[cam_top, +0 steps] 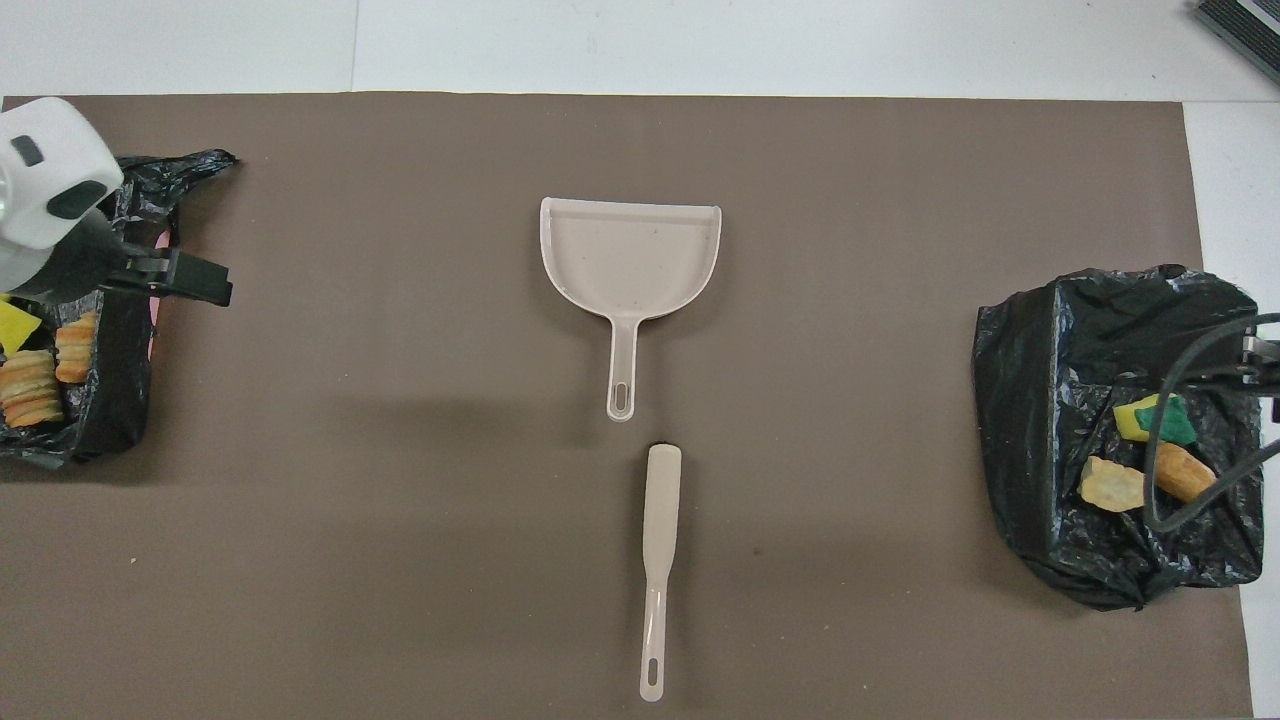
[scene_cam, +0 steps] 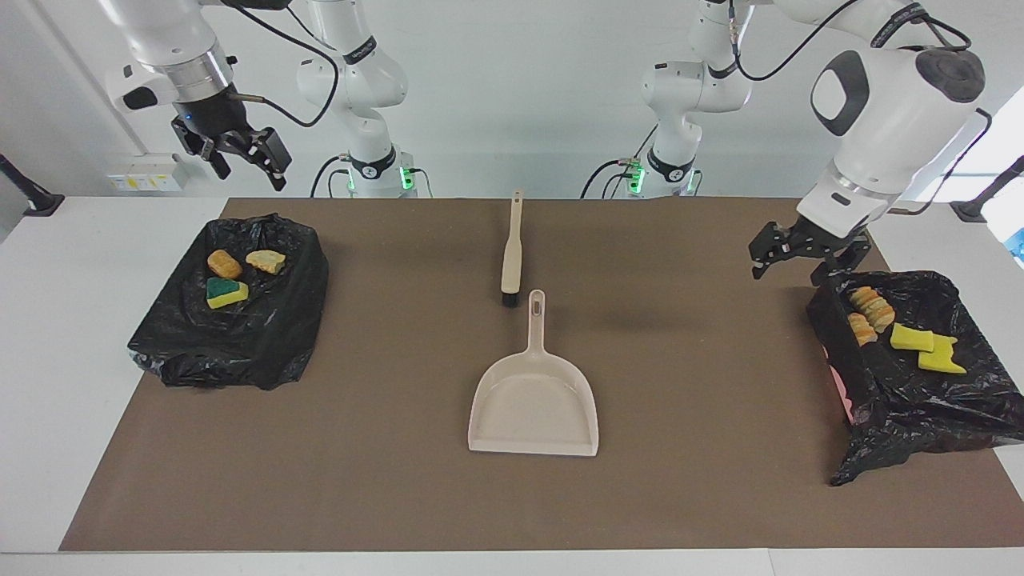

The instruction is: Sweep and dump trash in bin

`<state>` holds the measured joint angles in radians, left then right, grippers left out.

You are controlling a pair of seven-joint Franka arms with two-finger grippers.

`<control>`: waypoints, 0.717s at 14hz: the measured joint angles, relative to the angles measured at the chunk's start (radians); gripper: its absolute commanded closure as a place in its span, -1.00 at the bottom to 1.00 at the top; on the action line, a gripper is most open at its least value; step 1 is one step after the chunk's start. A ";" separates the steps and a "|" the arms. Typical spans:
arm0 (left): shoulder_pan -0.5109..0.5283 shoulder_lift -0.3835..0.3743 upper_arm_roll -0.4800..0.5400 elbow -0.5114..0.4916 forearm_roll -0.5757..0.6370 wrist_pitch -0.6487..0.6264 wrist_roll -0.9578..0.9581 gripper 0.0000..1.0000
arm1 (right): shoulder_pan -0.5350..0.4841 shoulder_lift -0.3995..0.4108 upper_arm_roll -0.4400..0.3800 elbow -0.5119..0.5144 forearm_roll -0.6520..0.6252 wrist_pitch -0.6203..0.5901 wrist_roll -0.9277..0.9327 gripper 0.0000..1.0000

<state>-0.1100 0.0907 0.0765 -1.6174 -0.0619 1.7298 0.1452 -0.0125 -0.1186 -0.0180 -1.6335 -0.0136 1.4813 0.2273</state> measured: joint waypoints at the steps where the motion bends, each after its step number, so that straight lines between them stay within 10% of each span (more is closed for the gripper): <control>1: 0.022 -0.009 0.001 0.000 0.000 -0.018 0.013 -1.00 | 0.022 0.000 -0.013 0.000 -0.001 0.000 0.000 -1.00; 10: 0.074 -0.122 -0.036 0.033 0.003 -0.198 0.014 -1.00 | 0.100 0.000 -0.061 0.000 -0.001 0.000 0.000 -1.00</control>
<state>-0.0358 -0.0314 0.0402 -1.5847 -0.0585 1.5317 0.1587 0.0878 -0.1184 -0.0786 -1.6336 -0.0150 1.4813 0.2273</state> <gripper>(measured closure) 0.000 0.000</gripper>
